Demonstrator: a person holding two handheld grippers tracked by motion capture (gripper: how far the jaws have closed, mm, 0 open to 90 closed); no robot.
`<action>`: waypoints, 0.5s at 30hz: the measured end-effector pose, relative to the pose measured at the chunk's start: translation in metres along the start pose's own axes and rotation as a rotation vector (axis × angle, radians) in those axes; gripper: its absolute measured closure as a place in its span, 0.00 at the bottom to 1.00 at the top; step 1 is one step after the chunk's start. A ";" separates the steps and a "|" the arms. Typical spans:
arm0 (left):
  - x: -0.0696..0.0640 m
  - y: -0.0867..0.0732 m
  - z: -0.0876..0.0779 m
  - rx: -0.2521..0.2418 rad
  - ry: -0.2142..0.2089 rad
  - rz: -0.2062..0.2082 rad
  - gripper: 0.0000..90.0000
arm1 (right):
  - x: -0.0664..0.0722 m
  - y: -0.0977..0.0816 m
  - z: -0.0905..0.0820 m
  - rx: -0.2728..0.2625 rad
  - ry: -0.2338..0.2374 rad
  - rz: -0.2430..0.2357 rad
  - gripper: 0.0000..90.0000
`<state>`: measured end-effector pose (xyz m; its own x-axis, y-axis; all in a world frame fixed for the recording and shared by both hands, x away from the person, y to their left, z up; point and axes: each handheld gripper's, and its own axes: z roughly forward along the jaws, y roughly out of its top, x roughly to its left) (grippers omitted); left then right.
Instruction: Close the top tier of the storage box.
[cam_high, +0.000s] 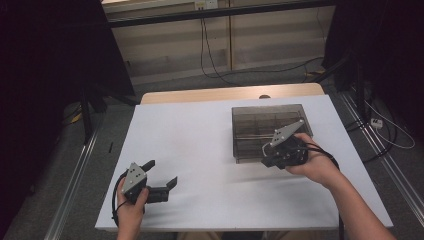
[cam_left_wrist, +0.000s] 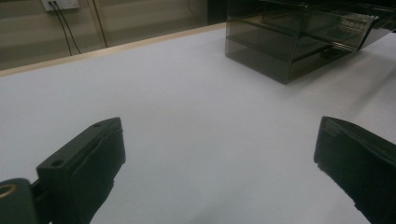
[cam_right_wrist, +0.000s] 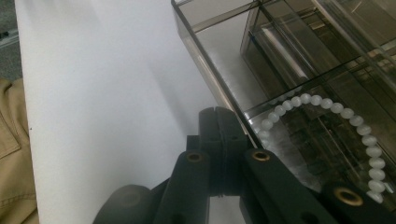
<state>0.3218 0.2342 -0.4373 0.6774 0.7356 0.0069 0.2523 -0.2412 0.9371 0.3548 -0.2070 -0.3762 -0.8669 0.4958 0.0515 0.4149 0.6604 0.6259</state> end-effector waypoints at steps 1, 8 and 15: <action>0.000 0.000 0.000 0.000 0.000 0.000 0.03 | 0.000 0.000 0.000 0.002 0.000 -0.003 1.00; 0.000 0.000 0.000 0.001 0.000 -0.001 0.03 | -0.003 0.002 0.001 0.001 -0.009 0.001 1.00; 0.001 0.000 0.000 0.002 -0.001 -0.003 0.03 | -0.005 0.004 0.002 -0.003 -0.019 0.001 1.00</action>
<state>0.3222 0.2346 -0.4376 0.6772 0.7358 0.0043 0.2556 -0.2408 0.9363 0.3612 -0.2060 -0.3754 -0.8613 0.5067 0.0370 0.4143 0.6583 0.6284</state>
